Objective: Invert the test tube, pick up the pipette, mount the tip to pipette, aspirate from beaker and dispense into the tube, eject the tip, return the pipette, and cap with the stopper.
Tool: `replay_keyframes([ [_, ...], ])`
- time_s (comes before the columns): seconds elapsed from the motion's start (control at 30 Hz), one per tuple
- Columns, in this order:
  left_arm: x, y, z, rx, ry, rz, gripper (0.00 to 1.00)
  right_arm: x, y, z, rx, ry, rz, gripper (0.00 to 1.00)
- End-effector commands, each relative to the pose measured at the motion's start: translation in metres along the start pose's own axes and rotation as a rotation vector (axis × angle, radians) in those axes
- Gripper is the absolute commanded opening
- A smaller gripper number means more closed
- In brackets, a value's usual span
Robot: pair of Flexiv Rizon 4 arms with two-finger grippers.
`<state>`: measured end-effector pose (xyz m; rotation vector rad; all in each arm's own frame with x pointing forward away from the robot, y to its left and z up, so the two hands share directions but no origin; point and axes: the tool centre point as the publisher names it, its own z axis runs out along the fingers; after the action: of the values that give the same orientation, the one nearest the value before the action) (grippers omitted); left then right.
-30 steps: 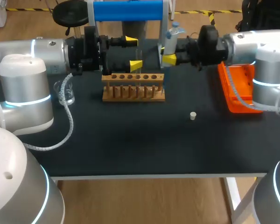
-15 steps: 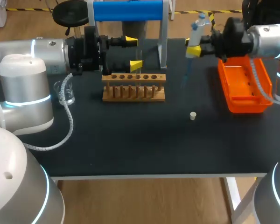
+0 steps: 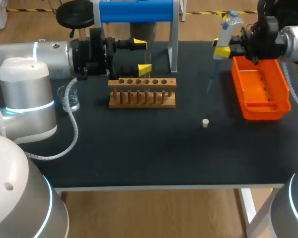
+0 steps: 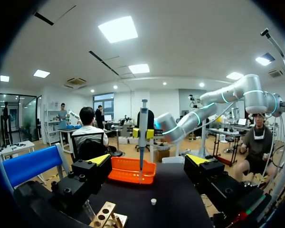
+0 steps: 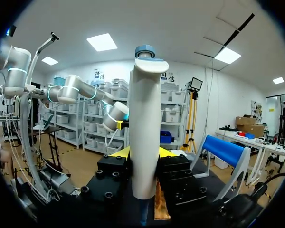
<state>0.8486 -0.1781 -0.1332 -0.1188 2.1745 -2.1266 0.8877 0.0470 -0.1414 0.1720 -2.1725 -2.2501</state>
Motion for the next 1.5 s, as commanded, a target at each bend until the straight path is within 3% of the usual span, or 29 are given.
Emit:
replay_keyframes([
  [0.03, 0.000, 0.000, 0.001, 0.001, -0.003, 0.001, 1.00, 0.000, 0.001, 0.000, 0.003, 0.001, 0.000, 0.00],
  [0.57, 0.000, 0.000, 0.001, 0.001, -0.003, 0.001, 1.00, -0.001, 0.001, -0.003, 0.002, -0.002, 0.008, 0.00],
  [1.5, 0.000, 0.000, 0.001, 0.001, -0.003, 0.001, 1.00, -0.026, 0.014, -0.121, 0.049, -0.041, -0.022, 0.00],
])
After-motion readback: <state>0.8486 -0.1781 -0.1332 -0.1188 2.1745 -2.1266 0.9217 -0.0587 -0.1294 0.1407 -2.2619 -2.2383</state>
